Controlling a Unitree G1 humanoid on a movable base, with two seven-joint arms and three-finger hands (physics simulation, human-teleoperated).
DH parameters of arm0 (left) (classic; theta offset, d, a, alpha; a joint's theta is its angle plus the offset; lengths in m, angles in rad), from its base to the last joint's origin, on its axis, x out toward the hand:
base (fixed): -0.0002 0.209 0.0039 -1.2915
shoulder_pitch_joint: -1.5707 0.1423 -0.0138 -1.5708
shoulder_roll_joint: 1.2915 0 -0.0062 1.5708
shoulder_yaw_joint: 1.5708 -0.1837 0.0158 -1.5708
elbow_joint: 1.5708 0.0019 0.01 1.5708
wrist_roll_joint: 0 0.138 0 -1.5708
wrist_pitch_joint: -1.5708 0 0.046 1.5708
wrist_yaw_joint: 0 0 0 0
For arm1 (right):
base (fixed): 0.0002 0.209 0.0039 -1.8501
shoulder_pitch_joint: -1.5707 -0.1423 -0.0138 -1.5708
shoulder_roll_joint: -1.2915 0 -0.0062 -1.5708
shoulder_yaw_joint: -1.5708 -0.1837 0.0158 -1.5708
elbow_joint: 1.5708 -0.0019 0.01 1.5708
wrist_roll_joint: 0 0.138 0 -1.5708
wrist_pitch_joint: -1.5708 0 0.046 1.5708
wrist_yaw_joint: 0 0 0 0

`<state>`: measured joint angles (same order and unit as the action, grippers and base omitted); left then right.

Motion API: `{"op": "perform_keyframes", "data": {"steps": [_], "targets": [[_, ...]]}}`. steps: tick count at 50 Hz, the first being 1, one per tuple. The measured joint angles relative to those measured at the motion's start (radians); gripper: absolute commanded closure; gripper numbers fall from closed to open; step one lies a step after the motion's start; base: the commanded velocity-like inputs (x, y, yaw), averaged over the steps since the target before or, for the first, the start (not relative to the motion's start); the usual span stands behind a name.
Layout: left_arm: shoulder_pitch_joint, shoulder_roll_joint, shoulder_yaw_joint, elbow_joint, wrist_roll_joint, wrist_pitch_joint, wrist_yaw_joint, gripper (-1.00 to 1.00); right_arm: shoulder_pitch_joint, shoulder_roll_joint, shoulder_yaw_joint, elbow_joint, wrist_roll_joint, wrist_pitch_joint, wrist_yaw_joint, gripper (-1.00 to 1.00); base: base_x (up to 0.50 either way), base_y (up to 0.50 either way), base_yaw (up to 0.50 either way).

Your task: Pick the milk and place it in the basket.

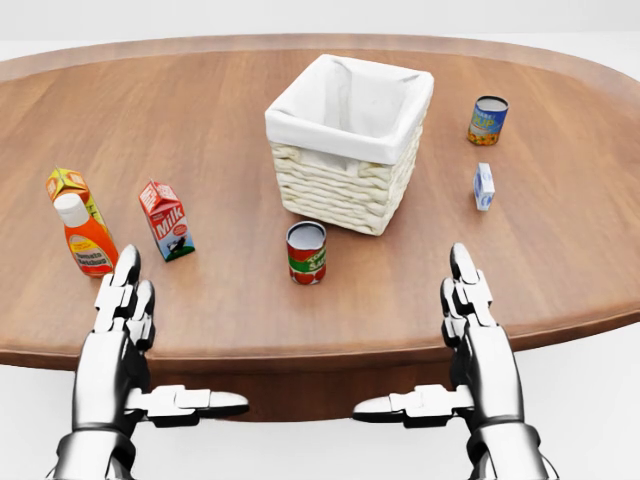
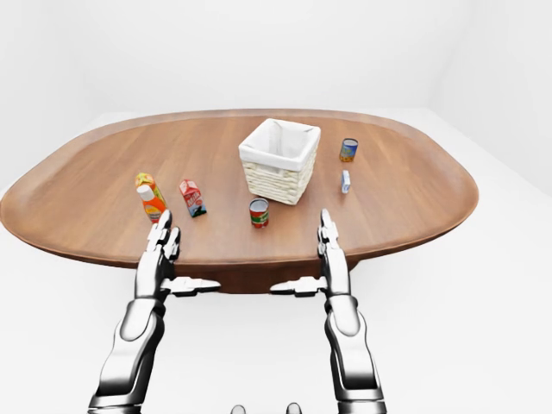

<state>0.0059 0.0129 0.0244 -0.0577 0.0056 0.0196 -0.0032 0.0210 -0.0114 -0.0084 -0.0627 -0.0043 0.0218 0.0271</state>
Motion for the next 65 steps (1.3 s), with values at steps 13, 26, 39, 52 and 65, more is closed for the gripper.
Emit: {"op": "perform_keyframes", "data": {"steps": [13,26,39,52,65], "targets": [[0.023,0.013,0.042,-0.174,0.035,0.058,0.002,-1.00,0.076,-0.004,0.006,-0.230,-0.041,0.065,0.056,-1.00,0.00,0.00,0.00],[0.056,0.011,0.051,-0.310,0.083,0.068,-0.001,-1.00,0.126,-0.001,0.009,-0.397,-0.065,0.065,0.076,-1.00,0.00,0.00,0.00],[0.090,0.004,0.052,-0.435,0.106,0.068,-0.021,-1.00,0.153,0.001,0.008,-0.499,-0.091,0.065,0.074,-1.00,0.00,0.00,0.00],[0.108,0.000,0.052,-0.504,0.115,0.068,-0.037,-1.00,0.161,0.003,0.000,-0.560,-0.102,0.065,0.074,-1.00,0.00,0.00,0.00],[0.111,-0.001,0.053,-0.508,0.124,0.068,-0.042,-1.00,0.172,0.006,0.001,-0.592,-0.095,0.065,0.080,-1.00,0.00,0.00,0.00]]}}
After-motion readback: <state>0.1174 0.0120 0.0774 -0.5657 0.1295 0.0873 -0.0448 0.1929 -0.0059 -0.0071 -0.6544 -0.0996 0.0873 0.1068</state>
